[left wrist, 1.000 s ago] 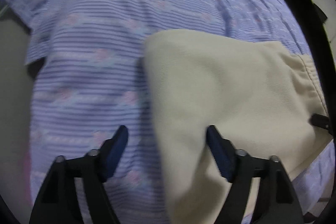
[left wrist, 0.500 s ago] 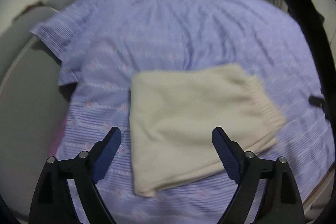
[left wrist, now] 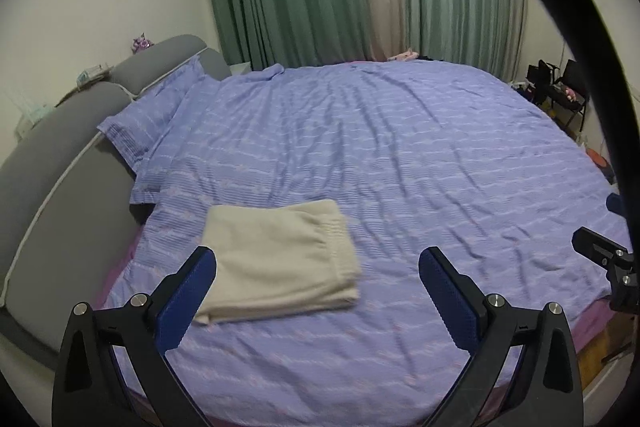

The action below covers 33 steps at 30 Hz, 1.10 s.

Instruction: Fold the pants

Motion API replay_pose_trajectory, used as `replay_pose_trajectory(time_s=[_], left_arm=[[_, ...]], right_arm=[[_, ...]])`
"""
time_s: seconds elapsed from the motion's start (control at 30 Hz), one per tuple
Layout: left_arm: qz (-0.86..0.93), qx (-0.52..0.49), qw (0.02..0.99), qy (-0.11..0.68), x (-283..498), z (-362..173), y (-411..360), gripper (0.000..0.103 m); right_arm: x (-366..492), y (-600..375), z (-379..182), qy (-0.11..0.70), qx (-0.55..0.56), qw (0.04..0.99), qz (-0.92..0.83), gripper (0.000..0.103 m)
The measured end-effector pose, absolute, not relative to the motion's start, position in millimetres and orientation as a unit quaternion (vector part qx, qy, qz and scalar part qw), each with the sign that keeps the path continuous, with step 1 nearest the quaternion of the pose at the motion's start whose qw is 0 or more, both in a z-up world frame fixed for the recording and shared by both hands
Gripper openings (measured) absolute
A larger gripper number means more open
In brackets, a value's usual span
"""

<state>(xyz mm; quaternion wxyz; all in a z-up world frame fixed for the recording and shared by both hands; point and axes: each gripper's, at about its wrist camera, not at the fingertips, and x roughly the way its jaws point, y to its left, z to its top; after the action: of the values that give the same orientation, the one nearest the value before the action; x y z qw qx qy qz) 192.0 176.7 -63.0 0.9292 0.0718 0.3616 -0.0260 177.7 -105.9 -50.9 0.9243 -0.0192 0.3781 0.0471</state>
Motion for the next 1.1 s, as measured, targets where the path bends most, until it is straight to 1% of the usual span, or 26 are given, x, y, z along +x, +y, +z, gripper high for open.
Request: replay_pose_trajectory(time_s=[0.2,0.57,0.93,1.1], left_arm=[[-0.024,0.098,0.934,0.343,139.6,-37.5,109.4,0.103],[-0.023,0.045,0.943,0.33,66.6,-11.4,24.3,0.103],[-0.032,0.04,0.946,0.321,26.2,7.4,-24.1,0.103],[-0.044,0.035,0.946,0.319,19.4,11.6,-34.2,0.103]], right_arm=[[119.1,-157.5,-14.7,0.354,-0.022,0.933,0.054,0.098],[47.9,-251.4,15.1,0.342,0.002,0.937,0.07,0.098],[13.3,-293.8,27.7,0.325,0.013,0.943,0.068,0.098],[3.8,-305.2,33.0,0.317,0.022,0.946,0.057,0.098]])
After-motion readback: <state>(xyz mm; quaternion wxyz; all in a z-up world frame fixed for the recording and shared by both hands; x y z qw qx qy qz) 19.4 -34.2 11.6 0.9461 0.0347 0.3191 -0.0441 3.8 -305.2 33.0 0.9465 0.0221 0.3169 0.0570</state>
